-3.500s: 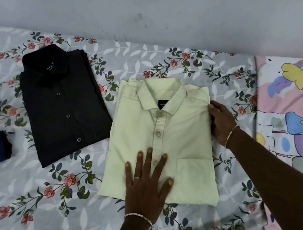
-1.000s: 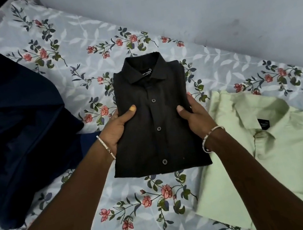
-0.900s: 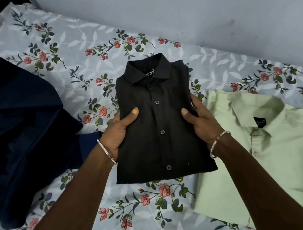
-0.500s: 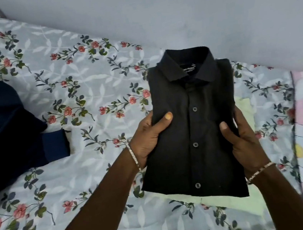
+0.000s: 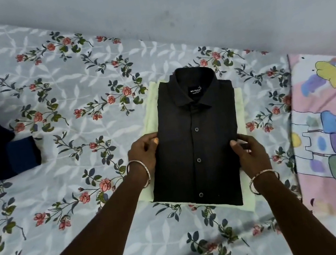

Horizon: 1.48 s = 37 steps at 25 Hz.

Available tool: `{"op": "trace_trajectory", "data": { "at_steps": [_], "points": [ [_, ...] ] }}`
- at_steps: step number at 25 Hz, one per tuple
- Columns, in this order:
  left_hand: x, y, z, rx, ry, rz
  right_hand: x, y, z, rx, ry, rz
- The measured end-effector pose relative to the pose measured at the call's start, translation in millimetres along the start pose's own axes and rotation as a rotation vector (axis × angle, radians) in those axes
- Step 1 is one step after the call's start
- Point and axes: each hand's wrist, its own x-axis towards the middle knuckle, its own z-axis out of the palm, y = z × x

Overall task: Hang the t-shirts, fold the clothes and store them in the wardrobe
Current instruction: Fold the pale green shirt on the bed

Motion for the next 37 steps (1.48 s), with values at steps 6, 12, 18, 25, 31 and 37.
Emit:
{"op": "trace_trajectory", "data": {
  "at_steps": [6, 12, 18, 25, 31, 37],
  "points": [
    [17, 13, -4, 0.193, 0.160, -0.185, 10, -11, -16, -0.076, 0.034, 0.210],
    [36, 21, -5, 0.051, -0.213, -0.154, 28, -31, 3, 0.101, -0.175, 0.096],
    [30, 38, -20, -0.125, -0.194, 0.027, 21, -42, 22, -0.009, -0.024, -0.154],
    [73, 55, -147, -0.287, -0.004, 0.146, 18, -141, 117, 0.179, -0.090, -0.308],
    [117, 28, -251, -0.037, 0.147, 0.240, 19, -196, 239, 0.144, -0.190, -0.331],
    [65, -7, -318, 0.698, 0.599, 0.390, 1, -157, 272, -0.042, -0.013, -0.181]
  ]
}}
